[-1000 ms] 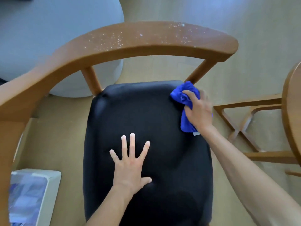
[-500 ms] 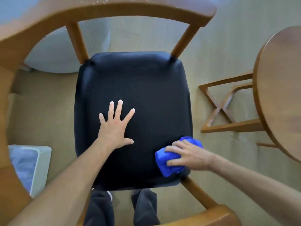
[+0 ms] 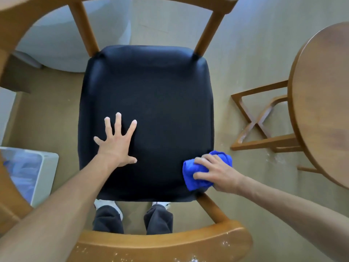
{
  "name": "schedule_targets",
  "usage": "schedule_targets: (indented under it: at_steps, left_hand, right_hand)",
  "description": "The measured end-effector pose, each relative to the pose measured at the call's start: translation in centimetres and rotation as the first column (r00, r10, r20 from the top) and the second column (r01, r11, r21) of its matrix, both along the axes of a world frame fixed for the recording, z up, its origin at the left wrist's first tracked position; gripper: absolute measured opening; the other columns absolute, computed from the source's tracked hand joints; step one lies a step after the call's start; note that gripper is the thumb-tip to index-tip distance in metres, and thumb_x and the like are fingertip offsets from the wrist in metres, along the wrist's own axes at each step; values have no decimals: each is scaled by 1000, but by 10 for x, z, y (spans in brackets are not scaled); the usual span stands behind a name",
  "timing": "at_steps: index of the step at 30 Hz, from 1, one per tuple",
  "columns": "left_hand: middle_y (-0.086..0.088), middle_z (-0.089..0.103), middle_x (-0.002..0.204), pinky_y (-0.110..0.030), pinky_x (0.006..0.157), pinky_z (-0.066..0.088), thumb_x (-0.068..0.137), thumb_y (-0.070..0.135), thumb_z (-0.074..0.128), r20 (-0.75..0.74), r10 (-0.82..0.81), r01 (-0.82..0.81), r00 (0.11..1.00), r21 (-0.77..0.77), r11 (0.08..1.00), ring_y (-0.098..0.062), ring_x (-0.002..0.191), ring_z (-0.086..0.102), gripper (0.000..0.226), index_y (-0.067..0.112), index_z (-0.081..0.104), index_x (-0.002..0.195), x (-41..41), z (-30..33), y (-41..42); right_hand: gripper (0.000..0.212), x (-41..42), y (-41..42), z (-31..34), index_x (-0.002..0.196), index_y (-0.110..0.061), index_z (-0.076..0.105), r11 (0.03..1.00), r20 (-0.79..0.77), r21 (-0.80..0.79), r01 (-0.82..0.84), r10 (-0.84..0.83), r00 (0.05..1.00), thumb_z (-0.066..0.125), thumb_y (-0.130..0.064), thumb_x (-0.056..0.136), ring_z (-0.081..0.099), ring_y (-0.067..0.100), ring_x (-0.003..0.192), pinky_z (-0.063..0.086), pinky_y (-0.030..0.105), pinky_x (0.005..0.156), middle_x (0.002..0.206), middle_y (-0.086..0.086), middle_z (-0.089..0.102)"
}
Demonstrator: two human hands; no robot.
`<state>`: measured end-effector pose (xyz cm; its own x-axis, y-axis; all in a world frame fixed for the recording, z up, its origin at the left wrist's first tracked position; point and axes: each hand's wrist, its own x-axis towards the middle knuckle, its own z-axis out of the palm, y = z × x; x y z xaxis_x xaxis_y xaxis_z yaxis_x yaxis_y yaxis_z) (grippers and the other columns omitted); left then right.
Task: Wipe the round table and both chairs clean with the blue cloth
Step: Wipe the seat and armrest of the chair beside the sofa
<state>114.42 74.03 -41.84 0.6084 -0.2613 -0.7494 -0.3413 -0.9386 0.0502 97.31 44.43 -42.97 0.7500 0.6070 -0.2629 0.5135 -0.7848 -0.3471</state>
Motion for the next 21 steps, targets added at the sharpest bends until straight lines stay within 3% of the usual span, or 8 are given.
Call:
schedule_targets:
  at_steps: [5,9,11,14,15,18,19,21]
  left_hand:
    - [-5,-44,145,-69,104,25,68,50,79,11,21,-21,1000,7,1000,-39,138,-31,125,40,-18,146,-1,-1,-4]
    - [-5,-45,144,-68,104,26,68,50,79,20,27,-27,999,15,1000,-39,137,-32,125,40,-19,146,-1,-2,-6]
    - [-5,-45,144,-69,103,27,68,50,79,38,31,-32,999,18,999,-39,137,-32,125,40,-18,146,-1,-3,-5]
    - [-6,-45,144,-68,103,28,68,50,79,56,31,-32,998,18,999,-40,137,-31,125,39,-18,146,-2,-6,-4]
    - [-6,-45,144,-68,103,28,68,51,79,56,32,-33,998,16,999,-40,137,-32,125,39,-18,146,-2,-6,-4]
    - [-4,-44,145,-68,103,27,68,50,79,55,43,-43,998,2,999,-38,137,-32,125,39,-18,146,-3,-7,-6]
    - [-4,-44,145,-68,103,27,68,50,79,57,46,-46,997,-3,999,-38,137,-33,125,40,-18,146,-3,-7,-7]
    - [-5,-44,145,-69,103,26,68,49,80,52,44,-44,998,-9,999,-38,137,-33,125,40,-17,146,0,-6,-8]
  right_hand:
    - [68,-20,-24,6,105,-40,53,952,-158,0,-307,303,940,80,-12,50,49,26,109,51,34,78,133,0,41]
    - [53,8,-36,-1,102,-36,51,926,-59,-24,-378,376,925,77,-14,61,53,27,106,51,34,75,132,4,41]
    - [51,23,-46,-3,101,-30,50,972,-19,5,-234,234,972,74,-7,63,53,29,102,51,38,75,129,6,41]
    - [56,55,-66,-6,101,-21,52,971,41,63,231,-234,971,65,9,55,48,33,101,46,38,83,126,12,45]
    - [57,75,-68,-7,103,-19,54,889,54,95,448,-454,889,59,14,57,46,34,105,43,35,86,127,12,44]
    - [48,149,-61,-10,113,-14,56,373,-88,216,902,-913,398,47,12,75,45,33,112,37,26,89,127,11,40]
    - [45,161,-57,-11,113,-14,56,300,-104,223,927,-939,329,45,10,77,46,33,110,38,27,87,126,10,41]
    - [45,152,-47,-14,110,-14,56,398,-42,205,894,-909,415,46,10,75,46,32,106,43,34,86,124,9,42]
